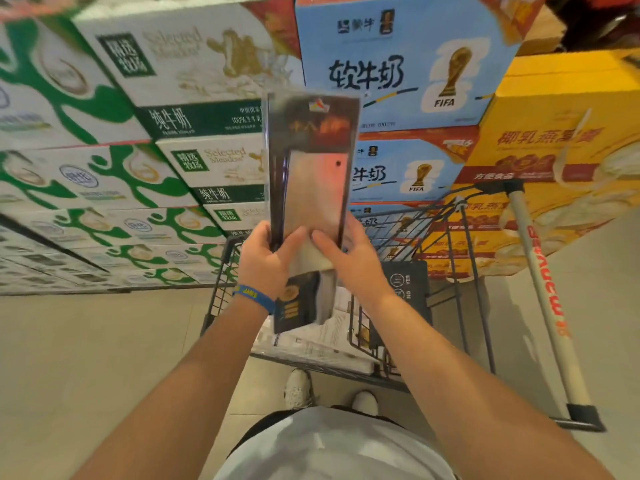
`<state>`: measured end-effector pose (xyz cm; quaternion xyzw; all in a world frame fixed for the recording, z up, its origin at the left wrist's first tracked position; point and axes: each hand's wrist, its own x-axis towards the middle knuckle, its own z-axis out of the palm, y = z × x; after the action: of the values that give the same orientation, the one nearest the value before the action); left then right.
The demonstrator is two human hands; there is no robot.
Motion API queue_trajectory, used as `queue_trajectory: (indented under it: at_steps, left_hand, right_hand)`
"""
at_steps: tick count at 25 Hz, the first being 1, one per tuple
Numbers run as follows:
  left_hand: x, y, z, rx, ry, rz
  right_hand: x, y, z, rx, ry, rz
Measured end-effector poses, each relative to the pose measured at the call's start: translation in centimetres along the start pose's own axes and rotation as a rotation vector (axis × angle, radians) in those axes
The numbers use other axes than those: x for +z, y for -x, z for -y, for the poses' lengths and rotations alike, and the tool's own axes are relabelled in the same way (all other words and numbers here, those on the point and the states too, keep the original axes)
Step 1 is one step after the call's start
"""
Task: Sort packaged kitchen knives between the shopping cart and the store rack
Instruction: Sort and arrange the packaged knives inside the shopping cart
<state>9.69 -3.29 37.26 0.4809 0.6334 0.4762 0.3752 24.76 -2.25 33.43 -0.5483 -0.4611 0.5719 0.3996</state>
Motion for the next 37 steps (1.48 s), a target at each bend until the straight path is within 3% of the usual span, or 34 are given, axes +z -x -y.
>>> queue_trajectory:
  at_steps: [3, 5, 6, 9, 11, 12, 14, 17, 21, 26, 28, 31, 34, 37]
  left_hand:
    - [2.0, -1.5, -2.8, 0.008, 0.345, 0.182]
    - [4.1, -2.1, -3.3, -0.022, 0.453, 0.283]
    - [5.3, -2.1, -2.9, -0.029, 0.397, 0.31]
    - [7.8, -1.0, 2.5, -0.017, -0.239, 0.431]
    - [8.5, 0.6, 6.7, -0.116, -0.713, 0.605]
    - [8.8, 1.4, 8.4, -0.161, -0.833, 0.674]
    - [9.7, 2.7, 10.7, -0.139, -0.941, 0.805]
    - [9.5, 3.0, 11.7, -0.103, -0.929, 0.907]
    - [7.0, 2.4, 11.7, -0.081, -0.795, 0.994]
    - [2.1, 2.0, 12.6, -0.131, -0.543, 0.977]
    - [-0.1, 1.1, 13.9, -0.198, -0.481, 0.905]
    - [-3.1, -0.7, 16.3, -0.319, -0.473, 0.821]
    - [-5.3, -2.1, 18.6, -0.397, -0.435, 0.756]
    - [-6.4, -3.4, 20.2, -0.462, -0.349, 0.748]
  right_hand:
    - [-3.2, 0.4, 3.3, -0.071, -0.085, -0.03]
    - [-5.7, 1.4, 4.1, -0.204, -0.026, -0.214]
    - [-7.1, 2.1, 3.7, -0.254, 0.019, -0.329]
    - [-10.6, 4.6, 0.8, -0.216, 0.1, -0.6]
    - [-11.9, 6.0, -2.4, -0.13, 0.077, -0.717]
    - [-12.0, 6.5, -4.0, -0.082, 0.084, -0.731]
    - [-11.4, 7.0, -7.0, 0.049, 0.192, -0.687]
    - [-9.1, 6.7, -11.2, 0.27, 0.254, -0.488]
    - [-7.2, 3.7, -14.5, 0.461, 0.84, -0.322]
    - [-8.6, 1.8, -15.4, 0.57, 0.674, -0.327]
    - [-7.7, 2.6, -15.1, 0.503, 0.623, -0.54]
    - [-4.6, 2.3, -12.1, 0.263, 0.526, -0.795]
    - [-0.3, 0.8, -5.8, 0.05, 0.26, -0.763]
    - [5.0, -0.6, -2.2, -0.113, 0.356, -0.536]
